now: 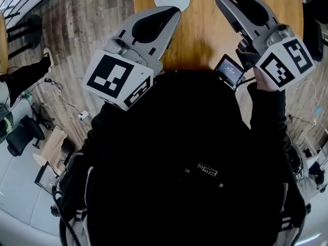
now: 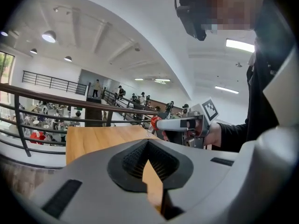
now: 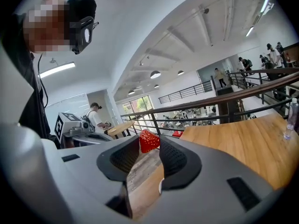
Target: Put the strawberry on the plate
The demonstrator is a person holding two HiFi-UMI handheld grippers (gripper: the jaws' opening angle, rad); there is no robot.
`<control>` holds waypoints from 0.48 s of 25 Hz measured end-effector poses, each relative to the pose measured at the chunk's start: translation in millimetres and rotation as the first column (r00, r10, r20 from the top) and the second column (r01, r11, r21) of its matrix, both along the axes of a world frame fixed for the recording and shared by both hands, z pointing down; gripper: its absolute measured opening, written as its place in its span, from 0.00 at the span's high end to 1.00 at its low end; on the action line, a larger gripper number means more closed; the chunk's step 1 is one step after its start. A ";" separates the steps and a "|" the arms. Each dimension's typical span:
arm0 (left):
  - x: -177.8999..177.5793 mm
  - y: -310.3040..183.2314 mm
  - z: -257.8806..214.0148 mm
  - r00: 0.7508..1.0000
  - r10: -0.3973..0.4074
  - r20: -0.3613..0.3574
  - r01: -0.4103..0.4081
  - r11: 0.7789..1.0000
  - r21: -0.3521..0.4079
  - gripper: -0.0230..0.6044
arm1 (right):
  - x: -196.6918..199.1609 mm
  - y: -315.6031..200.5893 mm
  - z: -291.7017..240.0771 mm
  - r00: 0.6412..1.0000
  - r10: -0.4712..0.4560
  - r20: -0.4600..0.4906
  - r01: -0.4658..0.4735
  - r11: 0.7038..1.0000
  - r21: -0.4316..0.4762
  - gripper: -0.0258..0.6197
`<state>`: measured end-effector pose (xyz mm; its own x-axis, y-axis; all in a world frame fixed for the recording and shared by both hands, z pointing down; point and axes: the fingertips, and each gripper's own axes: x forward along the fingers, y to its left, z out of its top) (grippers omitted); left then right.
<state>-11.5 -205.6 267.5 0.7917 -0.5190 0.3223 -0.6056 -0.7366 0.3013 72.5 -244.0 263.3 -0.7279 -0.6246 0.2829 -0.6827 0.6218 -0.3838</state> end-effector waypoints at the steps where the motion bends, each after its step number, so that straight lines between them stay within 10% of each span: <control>1: 1.6 1.4 0.0 1.000 0.012 -0.005 -0.012 1.000 -0.001 0.96 | 2.3 1.9 0.7 1.000 0.011 -0.002 -0.011 1.000 -0.002 0.73; 12: -12.0 17.6 -5.5 0.996 0.036 -0.083 -0.036 0.999 0.005 0.96 | -10.0 4.0 22.1 0.999 0.011 -0.030 -0.013 0.999 -0.041 0.73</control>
